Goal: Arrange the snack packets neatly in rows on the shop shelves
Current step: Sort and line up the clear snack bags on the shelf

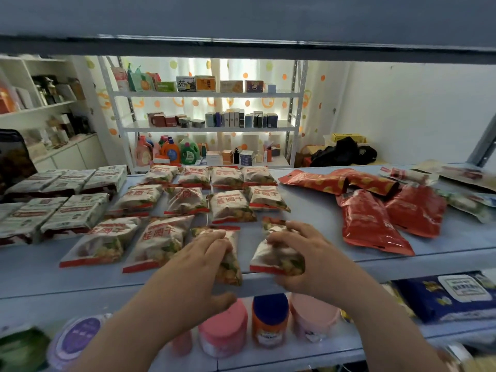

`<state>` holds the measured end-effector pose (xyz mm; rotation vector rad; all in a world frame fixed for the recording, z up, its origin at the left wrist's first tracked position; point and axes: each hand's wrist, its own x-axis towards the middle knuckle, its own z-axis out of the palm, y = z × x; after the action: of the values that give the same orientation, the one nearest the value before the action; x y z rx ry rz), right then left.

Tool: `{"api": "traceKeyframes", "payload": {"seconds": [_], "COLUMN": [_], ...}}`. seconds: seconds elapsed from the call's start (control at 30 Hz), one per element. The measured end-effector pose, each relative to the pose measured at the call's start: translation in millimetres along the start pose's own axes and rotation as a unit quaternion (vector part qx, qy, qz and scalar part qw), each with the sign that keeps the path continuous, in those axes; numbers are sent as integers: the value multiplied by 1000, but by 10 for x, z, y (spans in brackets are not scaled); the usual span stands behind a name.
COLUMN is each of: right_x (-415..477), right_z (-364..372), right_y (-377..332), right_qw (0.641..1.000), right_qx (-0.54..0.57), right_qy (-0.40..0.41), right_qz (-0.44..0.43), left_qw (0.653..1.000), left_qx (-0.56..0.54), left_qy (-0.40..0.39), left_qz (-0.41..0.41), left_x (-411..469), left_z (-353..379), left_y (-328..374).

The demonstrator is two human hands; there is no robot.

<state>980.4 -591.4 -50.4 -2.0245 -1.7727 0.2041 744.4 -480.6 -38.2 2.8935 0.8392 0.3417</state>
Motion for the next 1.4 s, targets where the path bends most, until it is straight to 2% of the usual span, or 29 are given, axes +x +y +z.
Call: {"api": "traceKeyframes", "payload": {"seconds": [0.13,0.23,0.37,0.5,0.63,0.77,0.9,1.03,1.27,1.4], "right_x": [-95,-117,-77,-44,-64,-44,-1,12,45,30], "right_z": [-26,-22,34,90,14,44,175,193,257,288], "right_y": [38,68,84,113,138,91,44,64,86,82], "right_qw": [997,989,983,987,994,991,994,992,988,984], "right_qx": [57,82,61,32,13,-11,-60,-74,-87,-72], "right_qy": [48,118,168,151,99,128,92,102,124,165], "right_qz": [-22,-18,-45,-54,-32,-36,-4,20,4,13], "left_qw": [997,994,991,991,991,992,996,997,996,994], "left_qx": [-20,-45,-74,-77,-74,-53,-7,15,-2,-9], "left_qy": [65,95,111,111,110,113,88,70,84,107], "left_qz": [37,31,21,19,1,-1,11,11,-3,-16], "left_x": [97,141,171,192,204,244,307,350,344,328], "left_z": [77,160,228,280,300,313,321,367,428,426], "left_y": [68,131,154,157,125,115,97,95,93,117]}}
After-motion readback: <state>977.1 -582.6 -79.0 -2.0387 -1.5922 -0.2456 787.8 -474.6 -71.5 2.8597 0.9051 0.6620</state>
